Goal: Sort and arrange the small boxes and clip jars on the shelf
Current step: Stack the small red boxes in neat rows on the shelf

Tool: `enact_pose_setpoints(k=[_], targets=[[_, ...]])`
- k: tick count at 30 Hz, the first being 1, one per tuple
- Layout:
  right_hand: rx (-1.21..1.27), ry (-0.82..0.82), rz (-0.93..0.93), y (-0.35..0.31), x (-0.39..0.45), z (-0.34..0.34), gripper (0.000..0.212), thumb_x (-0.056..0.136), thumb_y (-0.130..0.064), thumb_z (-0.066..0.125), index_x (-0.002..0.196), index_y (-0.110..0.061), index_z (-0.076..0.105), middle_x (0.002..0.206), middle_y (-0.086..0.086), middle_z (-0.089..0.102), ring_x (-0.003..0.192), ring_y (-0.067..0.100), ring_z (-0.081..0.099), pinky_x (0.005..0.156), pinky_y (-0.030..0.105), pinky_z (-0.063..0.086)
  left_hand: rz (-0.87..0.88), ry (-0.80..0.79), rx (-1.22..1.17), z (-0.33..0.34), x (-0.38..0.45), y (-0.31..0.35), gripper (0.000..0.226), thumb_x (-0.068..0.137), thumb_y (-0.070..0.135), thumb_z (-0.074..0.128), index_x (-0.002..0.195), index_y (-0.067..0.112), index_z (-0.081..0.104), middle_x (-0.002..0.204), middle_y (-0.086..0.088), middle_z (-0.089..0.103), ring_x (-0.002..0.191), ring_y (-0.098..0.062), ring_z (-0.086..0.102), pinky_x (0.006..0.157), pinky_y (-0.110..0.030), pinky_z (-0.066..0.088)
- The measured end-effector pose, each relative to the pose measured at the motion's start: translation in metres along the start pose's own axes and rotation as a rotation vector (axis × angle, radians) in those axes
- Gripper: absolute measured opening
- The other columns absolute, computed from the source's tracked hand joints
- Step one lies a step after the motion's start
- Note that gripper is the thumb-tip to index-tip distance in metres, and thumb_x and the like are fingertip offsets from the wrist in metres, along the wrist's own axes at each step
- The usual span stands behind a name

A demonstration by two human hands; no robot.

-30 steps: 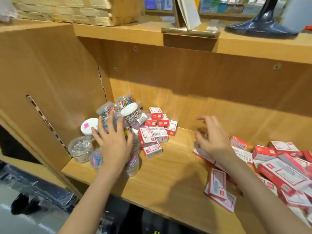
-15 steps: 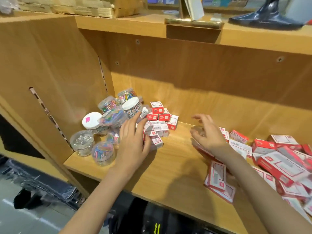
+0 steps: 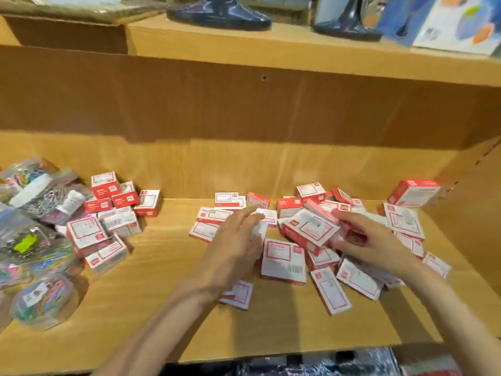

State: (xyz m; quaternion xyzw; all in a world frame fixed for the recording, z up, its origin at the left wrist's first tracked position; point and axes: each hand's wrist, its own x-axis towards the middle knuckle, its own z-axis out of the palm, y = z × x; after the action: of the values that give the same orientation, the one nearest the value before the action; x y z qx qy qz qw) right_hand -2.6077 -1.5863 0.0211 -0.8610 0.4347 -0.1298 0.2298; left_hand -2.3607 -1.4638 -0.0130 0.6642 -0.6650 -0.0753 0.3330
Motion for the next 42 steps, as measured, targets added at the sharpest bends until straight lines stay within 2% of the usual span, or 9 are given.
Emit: enact_pose_setpoints(k=[4,9,13,19,22,27,31,35,42], targets=[[0.107,-0.013,-0.082,0.020,-0.002,-0.009,0.047,0.079,-0.028,0.071,0.122,-0.030,0.055,0.121,-0.014,0.057,0.108,0.001,0.052,0.081,0.000,0.034,0.056,0.012,0.015,0.029,0.023,0.032,0.041,0.079,0.036,0.048,0.116,0.018,0.052,0.123,-0.013,0.057,0.114,-0.026,0.048,0.097,-0.034,0.038],[0.139,0.028,-0.097,0.048,0.012,-0.018,0.043,0.080,-0.006,0.066,0.099,-0.043,0.055,0.089,0.007,0.068,0.078,0.021,0.063,0.071,0.027,0.049,-0.079,-0.122,0.052,0.055,0.041,0.055,0.052,0.086,0.049,0.054,0.130,0.023,0.047,0.145,0.001,0.030,0.133,-0.018,0.027,0.106,-0.027,0.021],[0.202,0.065,-0.125,0.065,0.021,-0.027,0.035,0.077,-0.005,0.070,0.091,-0.035,0.059,0.092,0.002,0.068,0.079,0.016,0.062,0.075,0.027,0.047,-0.132,-0.190,0.030,0.056,0.045,0.064,0.070,0.074,0.069,0.050,0.130,0.026,0.046,0.147,0.004,0.028,0.133,-0.016,0.026,0.109,-0.030,0.023],[0.120,0.093,-0.190,0.075,0.034,-0.037,0.017,0.078,-0.018,0.072,0.094,-0.021,0.065,0.101,-0.008,0.057,0.096,0.014,0.053,0.080,0.024,0.043,-0.245,-0.070,0.004,0.052,0.051,0.075,0.055,0.070,0.043,0.072,0.118,0.025,0.053,0.116,0.009,0.051,0.110,-0.015,0.046,0.092,-0.032,0.043],[0.067,0.012,-0.200,0.072,0.034,-0.029,0.022,0.080,-0.026,0.070,0.101,-0.024,0.065,0.115,-0.011,0.052,0.104,0.003,0.041,0.078,0.010,0.031,-0.273,0.057,0.035,0.046,0.047,0.074,0.046,0.064,0.042,0.071,0.106,0.025,0.059,0.097,0.013,0.053,0.097,-0.019,0.051,0.080,-0.033,0.043],[0.030,-0.064,-0.121,0.069,0.031,-0.022,0.037,0.080,-0.028,0.070,0.115,-0.028,0.057,0.135,-0.005,0.040,0.124,0.015,0.035,0.095,0.029,0.034,-0.325,0.218,0.064,0.034,0.027,0.057,0.051,0.057,0.053,0.052,0.094,0.019,0.064,0.103,0.003,0.062,0.098,-0.025,0.055,0.086,-0.041,0.043],[-0.062,-0.103,-0.121,0.067,0.031,-0.026,0.050,0.081,-0.031,0.068,0.126,-0.031,0.046,0.138,-0.003,0.042,0.123,0.018,0.040,0.102,0.039,0.038,-0.362,0.106,0.199,0.033,0.030,0.046,0.064,0.059,0.059,0.041,0.103,0.017,0.061,0.115,-0.002,0.056,0.111,-0.029,0.044,0.090,-0.033,0.030],[-0.096,-0.125,-0.144,0.074,0.034,-0.034,0.060,0.081,-0.031,0.067,0.133,-0.026,0.040,0.139,-0.002,0.042,0.126,0.018,0.038,0.105,0.036,0.032,-0.267,0.084,0.307,0.039,0.040,0.051,0.055,0.069,0.050,0.038,0.102,0.014,0.064,0.117,-0.010,0.058,0.120,-0.038,0.041,0.101,-0.048,0.030],[-0.142,-0.192,-0.048,0.100,0.017,-0.051,0.075,0.072,-0.032,0.076,0.135,-0.027,0.036,0.139,-0.006,0.041,0.125,0.013,0.039,0.104,0.030,0.033,0.012,-0.127,0.164,0.062,0.059,0.084,0.057,0.078,0.055,0.040,0.118,0.020,0.059,0.129,0.000,0.052,0.121,-0.022,0.042,0.103,-0.045,0.032]])
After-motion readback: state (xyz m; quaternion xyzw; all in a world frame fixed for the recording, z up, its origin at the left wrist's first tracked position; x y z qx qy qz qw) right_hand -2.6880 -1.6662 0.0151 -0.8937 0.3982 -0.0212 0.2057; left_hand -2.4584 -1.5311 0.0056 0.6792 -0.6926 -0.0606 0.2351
